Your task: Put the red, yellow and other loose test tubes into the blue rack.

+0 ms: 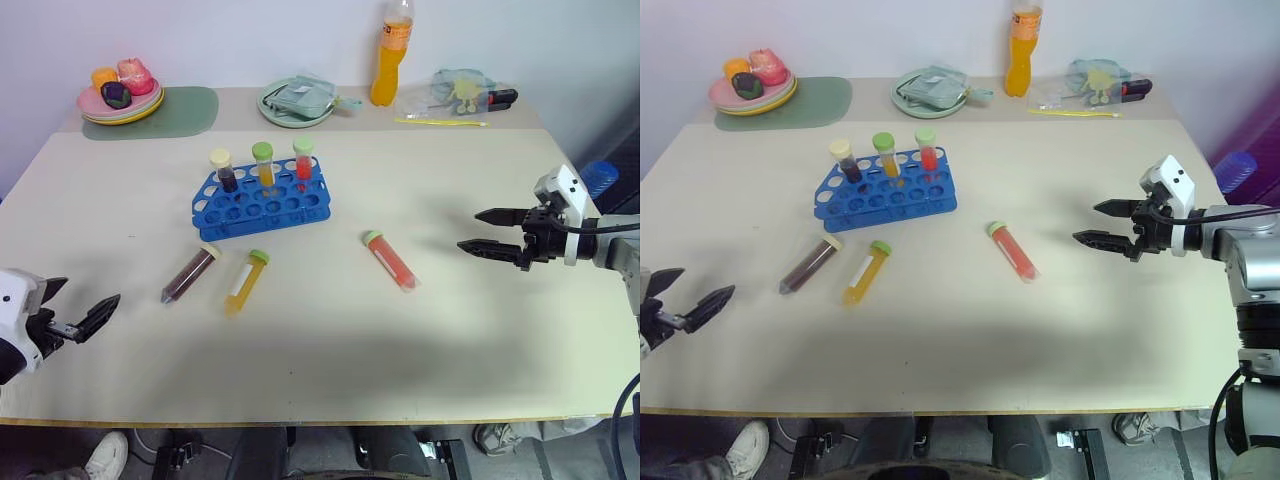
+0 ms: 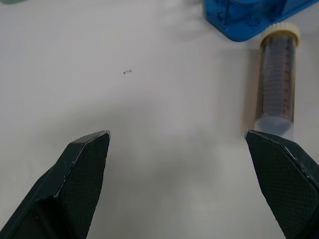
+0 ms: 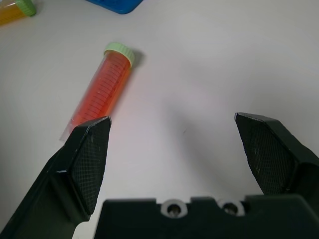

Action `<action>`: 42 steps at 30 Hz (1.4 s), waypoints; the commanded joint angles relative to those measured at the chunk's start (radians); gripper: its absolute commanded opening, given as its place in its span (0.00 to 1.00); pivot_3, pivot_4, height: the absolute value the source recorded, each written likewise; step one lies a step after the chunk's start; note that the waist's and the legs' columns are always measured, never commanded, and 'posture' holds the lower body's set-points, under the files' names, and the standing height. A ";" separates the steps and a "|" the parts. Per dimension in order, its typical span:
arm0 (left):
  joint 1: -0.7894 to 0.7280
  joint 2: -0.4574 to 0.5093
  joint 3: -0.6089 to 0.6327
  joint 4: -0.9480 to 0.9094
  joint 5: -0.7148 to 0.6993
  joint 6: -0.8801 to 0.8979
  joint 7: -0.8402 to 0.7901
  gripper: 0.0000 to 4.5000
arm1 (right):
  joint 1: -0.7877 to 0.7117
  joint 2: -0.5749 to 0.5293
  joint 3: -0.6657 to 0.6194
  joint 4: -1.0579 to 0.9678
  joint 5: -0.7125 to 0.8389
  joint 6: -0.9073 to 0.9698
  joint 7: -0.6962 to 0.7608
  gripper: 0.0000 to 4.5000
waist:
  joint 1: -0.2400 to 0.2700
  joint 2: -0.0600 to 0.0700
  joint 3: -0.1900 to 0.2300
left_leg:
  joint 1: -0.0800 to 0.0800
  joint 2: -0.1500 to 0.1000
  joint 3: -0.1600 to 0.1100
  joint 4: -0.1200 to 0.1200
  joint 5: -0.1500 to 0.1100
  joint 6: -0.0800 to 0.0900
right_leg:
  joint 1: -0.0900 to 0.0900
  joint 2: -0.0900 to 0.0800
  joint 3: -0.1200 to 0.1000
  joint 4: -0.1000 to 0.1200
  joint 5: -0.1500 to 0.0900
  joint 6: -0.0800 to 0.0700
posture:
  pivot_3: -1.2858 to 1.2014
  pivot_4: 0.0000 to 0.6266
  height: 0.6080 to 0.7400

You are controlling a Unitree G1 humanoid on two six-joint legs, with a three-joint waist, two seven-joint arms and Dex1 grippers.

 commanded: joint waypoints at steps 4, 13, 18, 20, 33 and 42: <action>0.033 -0.037 0.077 -0.074 -0.017 -0.012 0.039 1.00 | -0.048 0.016 0.001 0.031 -0.014 -0.039 -0.009 0.98 | -0.003 0.000 0.000 | 0.000 0.000 0.000 0.001 0.000 0.000 | 0.000 0.000 0.000 0.000 0.000 0.000 | 0.52 0.24 0.92; 0.080 -0.093 0.081 -0.185 -0.049 0.013 0.085 1.00 | -0.151 0.069 0.074 0.061 -0.099 -0.068 -0.081 0.98 | 0.002 0.000 0.000 | 0.000 0.000 0.000 0.002 0.000 0.000 | 0.000 0.001 0.000 0.002 0.000 0.000 | 0.52 0.24 0.92; 0.026 -0.092 -0.012 -0.227 -0.051 0.032 0.117 1.00 | -0.127 0.086 0.067 -0.062 -0.082 0.008 -0.125 0.98 | 0.003 0.001 0.000 | 0.000 0.000 0.000 0.005 0.000 0.000 | 0.000 0.001 0.000 0.004 0.000 0.000 | 0.52 0.24 0.92; 0.002 -0.094 -0.038 -0.226 -0.050 0.032 0.124 1.00 | -0.114 0.085 0.066 -0.112 -0.077 0.049 -0.144 0.98 | 0.001 0.001 0.000 | 0.000 0.000 0.000 0.007 0.000 0.000 | 0.001 0.001 0.000 0.006 0.000 0.000 | 0.52 0.24 0.92; -0.215 0.043 -0.449 -0.215 -0.014 -0.018 -0.061 1.00 | -0.308 0.155 0.256 -0.621 0.000 0.985 -0.437 0.98 | -0.002 0.001 0.000 | 0.000 0.000 -0.001 0.012 0.000 0.000 | 0.000 0.001 0.000 0.012 0.000 0.000 | 0.52 0.24 0.92; -0.274 0.037 -0.565 -0.240 -0.008 -0.022 -0.082 1.00 | -0.438 0.315 0.360 -0.377 0.056 1.056 -0.763 0.98 | -0.001 0.001 0.000 | -0.002 -0.001 0.000 0.012 0.000 0.000 | -0.002 0.001 0.000 0.012 0.000 0.000 | 0.52 0.24 0.92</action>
